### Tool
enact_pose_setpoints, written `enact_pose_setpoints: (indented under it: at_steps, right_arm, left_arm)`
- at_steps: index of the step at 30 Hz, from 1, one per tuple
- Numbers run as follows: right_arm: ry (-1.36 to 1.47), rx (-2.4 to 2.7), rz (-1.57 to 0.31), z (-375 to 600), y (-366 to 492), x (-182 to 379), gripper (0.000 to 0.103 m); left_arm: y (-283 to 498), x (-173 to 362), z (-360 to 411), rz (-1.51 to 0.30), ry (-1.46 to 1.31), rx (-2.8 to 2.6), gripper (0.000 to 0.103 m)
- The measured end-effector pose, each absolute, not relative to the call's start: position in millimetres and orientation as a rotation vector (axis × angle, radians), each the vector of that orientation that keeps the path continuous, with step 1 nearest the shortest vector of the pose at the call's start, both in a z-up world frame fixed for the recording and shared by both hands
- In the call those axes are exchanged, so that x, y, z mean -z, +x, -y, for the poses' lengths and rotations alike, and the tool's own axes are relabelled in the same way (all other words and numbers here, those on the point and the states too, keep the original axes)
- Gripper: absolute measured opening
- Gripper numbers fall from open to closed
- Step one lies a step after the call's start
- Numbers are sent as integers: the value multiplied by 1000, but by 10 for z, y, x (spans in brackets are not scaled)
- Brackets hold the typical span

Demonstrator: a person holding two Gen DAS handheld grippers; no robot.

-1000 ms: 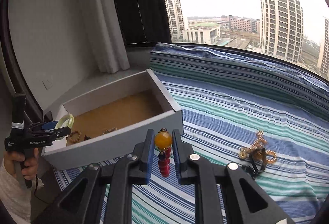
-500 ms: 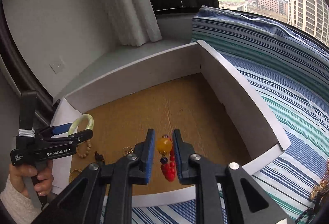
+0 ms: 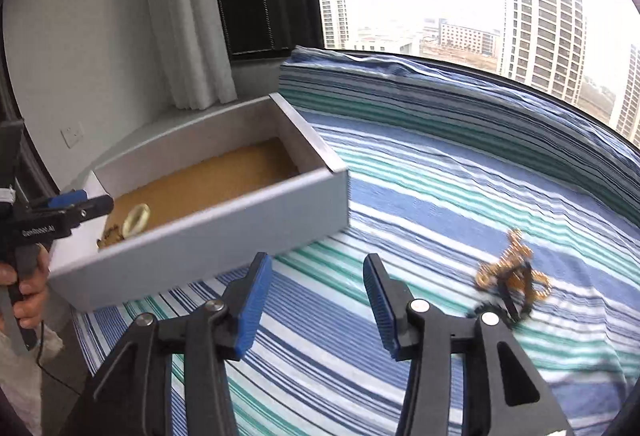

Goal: Organize jewelry
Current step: 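Withdraw both tools from the box back over the remaining jewelry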

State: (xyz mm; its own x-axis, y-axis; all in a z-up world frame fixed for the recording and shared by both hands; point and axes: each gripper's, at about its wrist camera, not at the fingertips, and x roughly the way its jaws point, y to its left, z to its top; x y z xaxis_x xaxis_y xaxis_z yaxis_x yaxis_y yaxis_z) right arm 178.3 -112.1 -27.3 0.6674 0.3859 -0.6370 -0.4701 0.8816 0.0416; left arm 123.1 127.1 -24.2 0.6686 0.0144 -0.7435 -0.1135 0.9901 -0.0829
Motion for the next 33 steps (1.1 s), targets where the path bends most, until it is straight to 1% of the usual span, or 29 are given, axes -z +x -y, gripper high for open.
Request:
enact_pose_setpoints:
  at_steps: [7,12,18,28,33]
  right_arm:
    - [-40,-180,-795,2386,1194,1015,48]
    - [2,-17,-845,2970,929,1381,48]
    - [20,37,-833,3219,832,1388,48]
    - [-13,30,-806,3145,820,1304,48]
    - [-25,45,-803,3148,824,1304,48]
  left_arm:
    - [1104,838,-23,-983,-91,151,98]
    - [1018,1004,495,-1019,1,211,98]
    - [957,1036,651,-1022,45,218,98]
    - [1016,1136,734,-1043,57,209,98]
    - [1067,1227,751,-1084,61,208,98]
